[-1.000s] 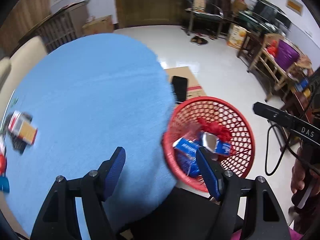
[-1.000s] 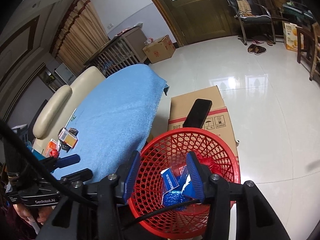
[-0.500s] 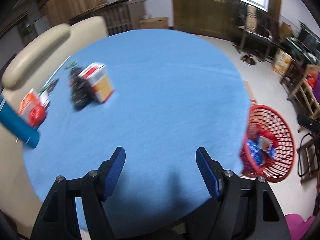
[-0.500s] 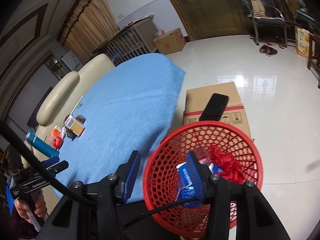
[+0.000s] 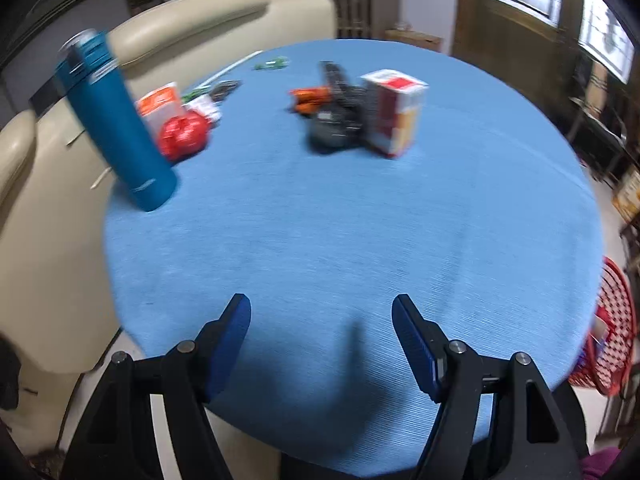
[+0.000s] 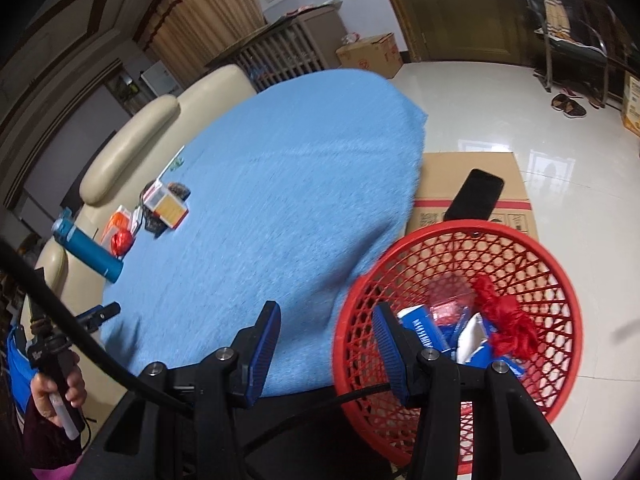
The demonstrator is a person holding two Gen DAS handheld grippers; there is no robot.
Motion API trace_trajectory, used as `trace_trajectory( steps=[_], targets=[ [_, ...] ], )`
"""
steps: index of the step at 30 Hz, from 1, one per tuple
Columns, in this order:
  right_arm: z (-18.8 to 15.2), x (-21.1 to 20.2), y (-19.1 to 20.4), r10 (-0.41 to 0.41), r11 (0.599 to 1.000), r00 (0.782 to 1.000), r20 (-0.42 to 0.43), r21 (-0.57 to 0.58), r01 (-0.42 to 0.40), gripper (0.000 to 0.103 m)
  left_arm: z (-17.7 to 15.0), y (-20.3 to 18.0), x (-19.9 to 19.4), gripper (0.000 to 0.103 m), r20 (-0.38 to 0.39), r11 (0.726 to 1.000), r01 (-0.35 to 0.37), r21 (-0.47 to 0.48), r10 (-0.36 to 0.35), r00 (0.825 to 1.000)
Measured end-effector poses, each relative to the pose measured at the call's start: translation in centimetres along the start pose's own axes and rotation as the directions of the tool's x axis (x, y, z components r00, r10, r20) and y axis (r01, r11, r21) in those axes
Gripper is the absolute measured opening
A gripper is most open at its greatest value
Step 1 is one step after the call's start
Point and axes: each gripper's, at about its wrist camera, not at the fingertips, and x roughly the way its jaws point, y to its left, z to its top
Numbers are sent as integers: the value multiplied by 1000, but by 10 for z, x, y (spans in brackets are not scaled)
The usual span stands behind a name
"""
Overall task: Collect trash
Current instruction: 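Move the left gripper back over the table toward the red plastic bag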
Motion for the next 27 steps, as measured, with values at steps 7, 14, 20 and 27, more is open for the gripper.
trace_trajectory(
  steps=[7,14,20,27],
  targets=[
    [1,22,14,1,1000,999,-37,-24,-2,52,56,33,15,74,58,985,-174,19,172,983],
    [2,36,21,4,1000,999,-50,-31,-5,52,138,52,47,74,21,953,-270,138,270,963],
    [1,44,20,14,1000,998,-62,-19,-16,52,194,78,92,73,-164,946,-303,112,318,934],
    [1,41,8,18,1000,998,-53,9,-18,52,221,74,108,74,-203,936,-327,130,348,915]
  ],
)
